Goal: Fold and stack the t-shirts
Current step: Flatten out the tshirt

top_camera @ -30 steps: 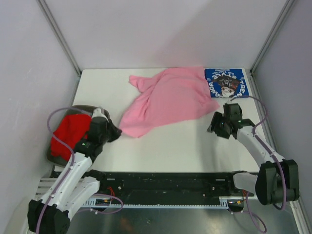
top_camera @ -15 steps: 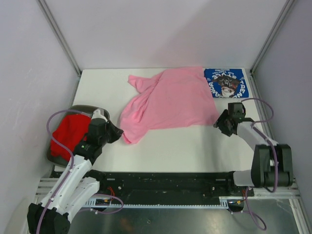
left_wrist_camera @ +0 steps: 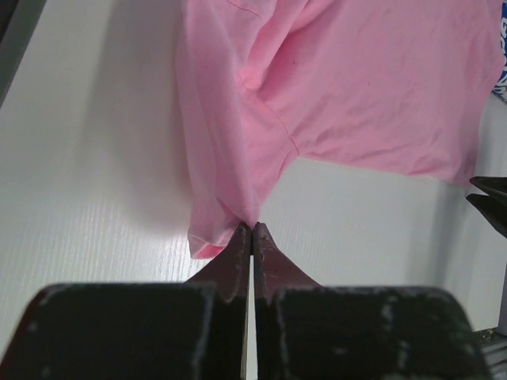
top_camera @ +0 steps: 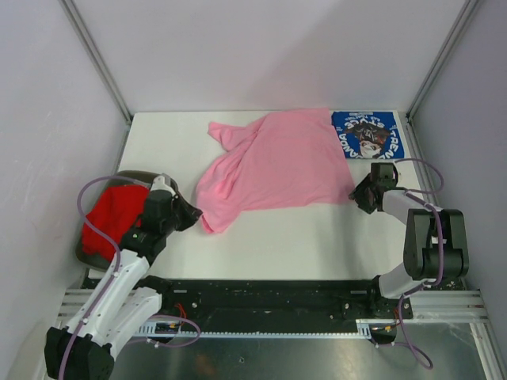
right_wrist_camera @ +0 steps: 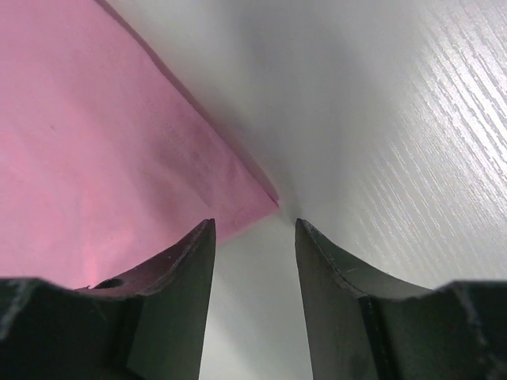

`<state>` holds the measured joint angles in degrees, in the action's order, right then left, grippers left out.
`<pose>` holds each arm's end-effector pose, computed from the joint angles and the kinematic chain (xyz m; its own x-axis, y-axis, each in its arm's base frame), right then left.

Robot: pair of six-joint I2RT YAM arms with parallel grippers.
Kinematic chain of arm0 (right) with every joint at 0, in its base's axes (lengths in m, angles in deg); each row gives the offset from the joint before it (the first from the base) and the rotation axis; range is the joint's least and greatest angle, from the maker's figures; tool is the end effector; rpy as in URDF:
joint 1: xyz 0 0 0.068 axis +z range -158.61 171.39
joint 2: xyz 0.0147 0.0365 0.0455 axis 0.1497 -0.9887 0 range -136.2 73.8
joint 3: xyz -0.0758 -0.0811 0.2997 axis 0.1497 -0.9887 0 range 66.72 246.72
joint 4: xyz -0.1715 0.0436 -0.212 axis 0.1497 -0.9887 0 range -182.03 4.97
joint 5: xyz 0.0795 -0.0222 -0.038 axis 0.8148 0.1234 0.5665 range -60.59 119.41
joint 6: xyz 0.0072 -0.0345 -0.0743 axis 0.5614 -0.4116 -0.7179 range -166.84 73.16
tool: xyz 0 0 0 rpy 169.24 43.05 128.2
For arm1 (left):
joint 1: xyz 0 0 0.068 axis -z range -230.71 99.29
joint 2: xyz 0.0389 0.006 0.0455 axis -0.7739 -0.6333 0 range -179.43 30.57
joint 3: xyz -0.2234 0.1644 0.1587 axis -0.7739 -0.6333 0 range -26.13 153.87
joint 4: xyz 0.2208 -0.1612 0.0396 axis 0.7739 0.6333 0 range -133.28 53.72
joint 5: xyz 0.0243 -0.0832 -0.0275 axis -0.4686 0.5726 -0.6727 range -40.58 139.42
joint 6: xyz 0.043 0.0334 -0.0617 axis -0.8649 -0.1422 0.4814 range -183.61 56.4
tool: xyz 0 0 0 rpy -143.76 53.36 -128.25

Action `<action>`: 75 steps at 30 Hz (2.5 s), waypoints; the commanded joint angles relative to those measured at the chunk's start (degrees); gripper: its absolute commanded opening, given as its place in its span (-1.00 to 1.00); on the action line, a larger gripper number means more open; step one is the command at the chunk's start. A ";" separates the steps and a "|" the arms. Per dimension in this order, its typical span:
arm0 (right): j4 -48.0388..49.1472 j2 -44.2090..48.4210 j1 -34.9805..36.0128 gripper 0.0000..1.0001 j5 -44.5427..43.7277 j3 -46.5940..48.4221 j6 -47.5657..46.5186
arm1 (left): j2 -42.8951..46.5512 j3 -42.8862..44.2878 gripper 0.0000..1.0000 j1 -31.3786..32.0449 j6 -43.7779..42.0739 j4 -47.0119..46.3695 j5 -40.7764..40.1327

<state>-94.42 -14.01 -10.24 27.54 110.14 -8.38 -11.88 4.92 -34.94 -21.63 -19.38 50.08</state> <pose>0.3220 -0.0116 0.1685 -0.6019 0.6390 -0.4790 0.5389 0.7676 0.3469 0.1692 -0.0486 0.2472 -0.6012 -0.5252 -0.6023 -0.1632 0.8185 -0.5508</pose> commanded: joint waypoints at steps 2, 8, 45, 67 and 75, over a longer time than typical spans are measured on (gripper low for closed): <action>3.48 -1.73 -0.41 -0.09 -0.54 0.97 1.81 | -0.45 2.67 -1.00 -0.34 -1.45 -1.75 0.65; 2.07 -3.69 -0.48 -0.24 -1.32 1.17 2.06 | -0.79 3.01 -1.00 -0.39 -1.74 -1.77 0.34; -42.82 32.08 -9.12 -1.00 -10.14 0.98 8.24 | 23.17 -3.86 -1.00 -0.31 12.85 21.06 9.97; -34.58 27.85 -3.78 0.01 -3.30 6.48 0.85 | 9.79 16.64 0.48 0.90 -9.36 26.85 5.90; -22.09 20.30 18.07 0.02 -2.02 8.39 1.77 | -30.41 30.92 -0.05 1.49 -15.80 10.35 1.66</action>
<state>-124.08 10.89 0.76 24.41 116.85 -5.93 -28.69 29.07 -33.85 -31.38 0.38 55.44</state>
